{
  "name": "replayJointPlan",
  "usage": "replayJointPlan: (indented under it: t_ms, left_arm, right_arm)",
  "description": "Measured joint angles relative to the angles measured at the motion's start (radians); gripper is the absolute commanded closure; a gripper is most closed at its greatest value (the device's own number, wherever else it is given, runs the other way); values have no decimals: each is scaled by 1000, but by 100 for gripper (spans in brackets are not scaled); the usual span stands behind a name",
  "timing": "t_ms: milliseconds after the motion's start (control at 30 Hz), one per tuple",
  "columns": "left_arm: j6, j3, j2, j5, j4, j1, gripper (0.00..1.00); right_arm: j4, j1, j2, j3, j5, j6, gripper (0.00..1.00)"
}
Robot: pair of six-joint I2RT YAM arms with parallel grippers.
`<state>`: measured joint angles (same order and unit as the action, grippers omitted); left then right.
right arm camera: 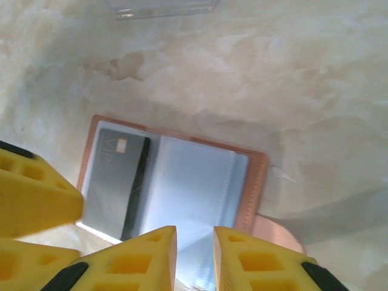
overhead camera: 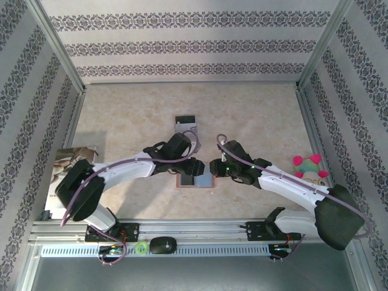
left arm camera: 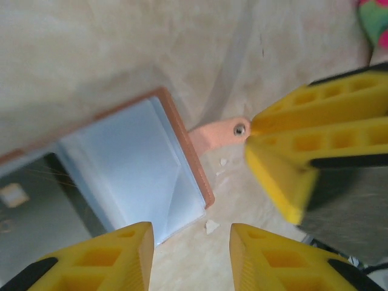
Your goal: Take the credit cards out of the card holder
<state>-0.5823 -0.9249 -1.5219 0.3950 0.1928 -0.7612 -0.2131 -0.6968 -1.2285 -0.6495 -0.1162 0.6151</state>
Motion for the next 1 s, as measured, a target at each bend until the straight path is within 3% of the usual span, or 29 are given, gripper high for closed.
replayJointPlan:
  t_ms: [233,633,1000]
  left_arm:
    - [-1,160,60,-60,-33,109,62]
    - [3,201,34,-64,-71,114,63]
    - [20,201,-10,-72,-69,114,66]
  right_arm:
    - [63,-69,-206,-90,-114,-11,82]
    - [34,-87,-293,-54,-88,19,89]
    - [-53,-86,-275,-113,-50,-10,77]
